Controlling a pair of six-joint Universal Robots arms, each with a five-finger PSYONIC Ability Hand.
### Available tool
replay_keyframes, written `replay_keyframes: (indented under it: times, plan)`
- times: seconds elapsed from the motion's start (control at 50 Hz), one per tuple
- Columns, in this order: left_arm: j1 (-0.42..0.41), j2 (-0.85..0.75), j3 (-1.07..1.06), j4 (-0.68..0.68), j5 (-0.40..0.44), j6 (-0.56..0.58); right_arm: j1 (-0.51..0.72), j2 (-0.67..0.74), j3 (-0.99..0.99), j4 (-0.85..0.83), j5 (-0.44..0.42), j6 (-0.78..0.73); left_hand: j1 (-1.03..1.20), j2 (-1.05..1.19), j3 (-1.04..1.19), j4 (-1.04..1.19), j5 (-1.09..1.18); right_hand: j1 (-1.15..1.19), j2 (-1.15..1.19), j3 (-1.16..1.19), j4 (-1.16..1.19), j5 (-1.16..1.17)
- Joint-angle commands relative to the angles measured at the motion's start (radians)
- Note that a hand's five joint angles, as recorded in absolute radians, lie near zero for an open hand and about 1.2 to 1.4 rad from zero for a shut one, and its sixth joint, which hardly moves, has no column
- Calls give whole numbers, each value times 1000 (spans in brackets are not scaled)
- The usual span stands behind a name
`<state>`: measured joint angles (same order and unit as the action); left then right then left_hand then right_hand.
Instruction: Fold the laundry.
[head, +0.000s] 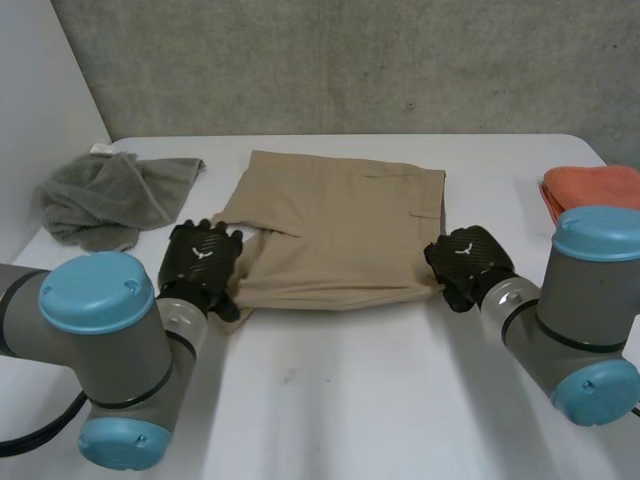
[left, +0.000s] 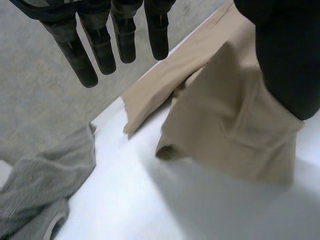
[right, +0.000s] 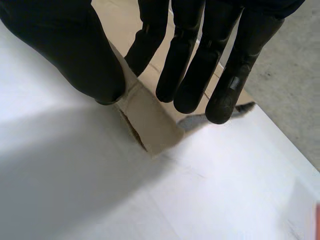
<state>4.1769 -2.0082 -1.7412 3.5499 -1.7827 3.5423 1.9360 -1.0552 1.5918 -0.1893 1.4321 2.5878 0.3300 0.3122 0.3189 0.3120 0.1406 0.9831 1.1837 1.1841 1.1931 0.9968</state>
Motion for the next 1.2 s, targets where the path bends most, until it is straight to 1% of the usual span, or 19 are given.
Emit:
replay_keyframes:
  times: [0.02, 0.1, 0.14, 0.16, 0.22, 0.24, 0.28, 0.44, 0.6, 0.72, 0.78, 0.8, 0.88, 0.9, 0.96, 1.12, 1.2]
  plan:
    - [6, 15, -17, -72, -20, -46, -15, -2, -1, 4, 2, 3, -5, 13, 6, 13, 10, 413, 213, 212, 203, 225]
    - [11, 32, -18, -144, -15, -88, -12, -3, 8, 4, 4, 3, 7, 25, 18, 25, 22, 413, 213, 212, 203, 225]
    - [11, 37, -18, -166, -12, -105, -9, -5, 13, 4, 4, 5, 53, 71, 65, 71, 68, 413, 213, 212, 203, 225]
    - [11, 39, -20, -178, -11, -120, -9, -5, 14, 4, 4, 5, 144, 162, 155, 162, 159, 413, 213, 212, 203, 225]
    - [14, 39, -23, -180, -7, -132, -9, -5, 14, 4, 4, 6, 320, 338, 331, 338, 335, 413, 213, 212, 203, 225]
    - [20, 37, -24, -180, -7, -135, -9, -5, 14, 5, 4, 8, 440, 458, 451, 458, 455, 413, 213, 212, 203, 225]
    - [25, 36, -26, -180, -6, -135, -9, -5, 14, 5, 4, 9, 482, 500, 493, 500, 497, 413, 213, 212, 203, 225]
    - [20, 49, -47, -180, -6, -137, -8, -5, 14, 5, 4, 8, 424, 442, 435, 442, 439, 413, 213, 212, 203, 225]
    - [0, 127, -83, -177, -7, -137, -8, -3, 13, 4, 4, 5, 415, 433, 426, 433, 430, 413, 213, 212, 203, 225]
    - [-6, 187, -93, -164, -7, -138, -9, -3, 11, 4, 5, 3, 321, 339, 332, 339, 336, 413, 213, 212, 203, 225]
    - [-6, 197, -103, -144, -4, -138, -9, -3, 10, 4, 5, 5, 318, 336, 329, 336, 333, 413, 213, 212, 203, 225]
    - [-6, 198, -107, -143, 0, -137, -9, -3, 10, 4, 5, 5, 321, 339, 332, 339, 336, 413, 213, 212, 203, 225]
    - [-9, 186, -116, -152, 69, -140, -9, -3, 10, 4, 7, 5, 327, 345, 338, 345, 342, 413, 213, 212, 203, 225]
    - [-9, 183, -121, -152, 101, -149, -9, -3, 10, 4, 7, 5, 333, 350, 344, 351, 347, 413, 213, 212, 203, 225]
    - [-5, 175, -135, -152, 140, -160, -9, -3, 10, 4, 7, 5, 339, 356, 350, 357, 353, 413, 213, 212, 203, 225]
    - [8, 92, -110, -144, 140, -161, -8, 0, 11, 4, 7, 5, 344, 362, 356, 362, 359, 413, 213, 212, 203, 225]
    - [19, 77, -81, -144, 141, -161, -8, 1, 13, 5, 7, 5, 333, 351, 344, 351, 348, 413, 213, 212, 203, 225]
